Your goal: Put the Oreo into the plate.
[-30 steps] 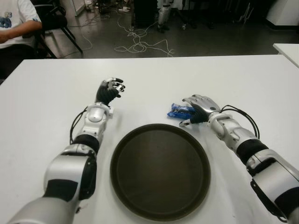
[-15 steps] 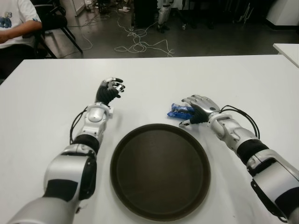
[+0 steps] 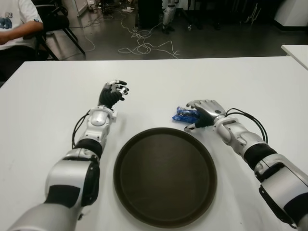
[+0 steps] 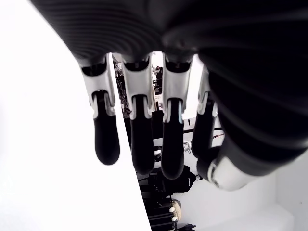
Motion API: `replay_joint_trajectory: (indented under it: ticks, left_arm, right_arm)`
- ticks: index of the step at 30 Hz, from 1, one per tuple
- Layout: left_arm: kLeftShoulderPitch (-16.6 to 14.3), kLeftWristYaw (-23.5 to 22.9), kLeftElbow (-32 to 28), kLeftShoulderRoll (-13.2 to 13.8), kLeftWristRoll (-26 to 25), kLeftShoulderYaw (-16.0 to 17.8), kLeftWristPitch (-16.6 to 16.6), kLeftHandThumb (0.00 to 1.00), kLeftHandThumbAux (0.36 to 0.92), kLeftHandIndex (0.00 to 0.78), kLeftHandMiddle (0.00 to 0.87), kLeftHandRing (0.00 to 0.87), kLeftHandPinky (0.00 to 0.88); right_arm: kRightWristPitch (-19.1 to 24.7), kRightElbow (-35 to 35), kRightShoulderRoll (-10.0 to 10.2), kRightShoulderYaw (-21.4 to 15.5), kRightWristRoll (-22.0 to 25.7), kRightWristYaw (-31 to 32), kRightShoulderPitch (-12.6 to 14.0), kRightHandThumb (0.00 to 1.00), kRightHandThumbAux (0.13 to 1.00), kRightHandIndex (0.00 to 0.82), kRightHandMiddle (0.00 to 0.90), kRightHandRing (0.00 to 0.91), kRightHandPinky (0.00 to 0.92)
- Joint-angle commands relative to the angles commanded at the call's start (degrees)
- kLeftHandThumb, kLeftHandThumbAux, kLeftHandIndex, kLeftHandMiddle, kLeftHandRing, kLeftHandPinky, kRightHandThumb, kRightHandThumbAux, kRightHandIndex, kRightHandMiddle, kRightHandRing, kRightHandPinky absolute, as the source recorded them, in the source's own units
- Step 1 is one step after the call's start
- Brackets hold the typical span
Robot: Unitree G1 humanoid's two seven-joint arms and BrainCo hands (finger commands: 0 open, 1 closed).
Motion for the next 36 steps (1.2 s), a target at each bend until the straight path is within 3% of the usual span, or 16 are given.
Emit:
replay_joint_trajectory:
  ticks: [5, 13, 28, 36]
  left_arm:
    - [0.00, 0.34, -0.09, -0.06, 0.20, -0.18, -0.22, 0.820, 0.687, 0.374, 0.461, 0.410, 0.477]
    - [0.06, 0.20, -0.13, -0.19, -0.11, 0.05, -0.36, 0.821, 0.686, 0.377, 0.460, 0.405, 0.472]
    - [-0.01, 0.10, -0.13, -0.28, -0.19, 0.14, -0.06, 0.821, 0.685, 0.374, 0.464, 0.411, 0.460]
    - [0.03, 0.41, -0.19, -0.39, -0.17, 0.13, -0.32, 0.821, 0.685, 0.377, 0.461, 0.406, 0.463]
  right_arm:
    - [-0.47, -1.14, -0.61, 0.17, -0.05, -1.61, 0.34, 0.019, 0.648, 0.472, 0.460, 0.516, 0.416]
    - [-0.71, -2.18, -0.97, -0.37, 0.32, -3.97, 0.88, 0.003, 0.702, 0.474, 0.544, 0.579, 0.484]
    - [-0.07, -3.30, -0.73, -1.79, 1.30, -5.73, 1.66, 0.000, 0.762, 0.472, 0.561, 0.587, 0.527]
    - [-0.09, -3.83, -0.84, -2.25, 1.65, -5.16, 1.83, 0.000, 0.752, 0.458, 0.543, 0.574, 0.425]
